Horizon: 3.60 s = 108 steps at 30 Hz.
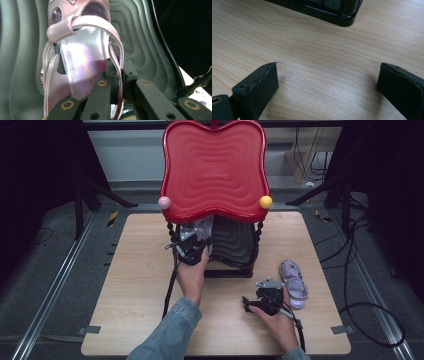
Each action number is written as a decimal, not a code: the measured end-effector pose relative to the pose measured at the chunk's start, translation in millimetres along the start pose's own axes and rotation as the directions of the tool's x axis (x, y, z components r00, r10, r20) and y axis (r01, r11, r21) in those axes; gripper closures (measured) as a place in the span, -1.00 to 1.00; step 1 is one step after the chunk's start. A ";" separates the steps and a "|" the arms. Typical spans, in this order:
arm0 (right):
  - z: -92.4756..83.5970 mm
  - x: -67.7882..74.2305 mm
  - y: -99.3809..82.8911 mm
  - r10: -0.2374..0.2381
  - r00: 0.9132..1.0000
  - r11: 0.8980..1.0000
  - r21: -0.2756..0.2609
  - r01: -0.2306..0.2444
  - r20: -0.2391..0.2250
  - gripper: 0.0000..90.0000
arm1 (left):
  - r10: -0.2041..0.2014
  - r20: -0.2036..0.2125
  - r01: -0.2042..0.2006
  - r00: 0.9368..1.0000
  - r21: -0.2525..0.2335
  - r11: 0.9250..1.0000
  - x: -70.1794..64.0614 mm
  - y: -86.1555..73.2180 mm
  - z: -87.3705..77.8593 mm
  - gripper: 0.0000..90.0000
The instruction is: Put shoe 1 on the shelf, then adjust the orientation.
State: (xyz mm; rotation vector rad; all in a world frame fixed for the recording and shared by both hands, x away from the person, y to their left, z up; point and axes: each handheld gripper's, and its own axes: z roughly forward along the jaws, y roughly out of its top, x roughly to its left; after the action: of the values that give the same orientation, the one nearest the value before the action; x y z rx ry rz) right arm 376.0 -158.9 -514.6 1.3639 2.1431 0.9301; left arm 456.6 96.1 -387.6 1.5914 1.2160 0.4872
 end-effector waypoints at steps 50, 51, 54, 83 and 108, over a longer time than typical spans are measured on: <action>0.0 -0.3 0.0 -0.005 1.000 1.000 -0.001 0.005 0.002 -0.91 | 0.076 0.037 -0.077 0.996 0.019 0.997 -20.6 17.8 -5.1 0.18; 0.0 -0.3 0.0 -0.006 1.000 1.000 -0.001 0.006 0.002 -0.91 | 0.080 0.046 -0.081 0.996 0.019 0.997 -22.1 18.4 -7.3 0.13; 0.0 -0.3 0.0 -0.006 1.000 1.000 -0.001 0.006 0.003 -0.91 | 0.107 0.052 -0.108 0.993 0.018 0.994 -25.9 19.4 -15.6 -0.01; -5.5 3.2 4.0 -0.013 1.000 1.000 0.002 0.013 -0.022 -0.73 | 0.179 0.152 -0.192 0.972 0.079 0.978 -11.6 -20.6 -98.7 -0.70; -128.9 -79.3 45.0 0.002 0.986 0.999 0.053 -0.011 0.169 0.07 | 0.104 -0.049 -0.090 0.993 0.235 0.968 109.3 -99.3 -114.3 -0.80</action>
State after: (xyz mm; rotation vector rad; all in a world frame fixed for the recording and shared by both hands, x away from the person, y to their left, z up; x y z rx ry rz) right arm 351.4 -257.3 -393.5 1.4232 2.0498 0.7350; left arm 364.8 242.4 -458.7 1.8537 1.2821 0.4716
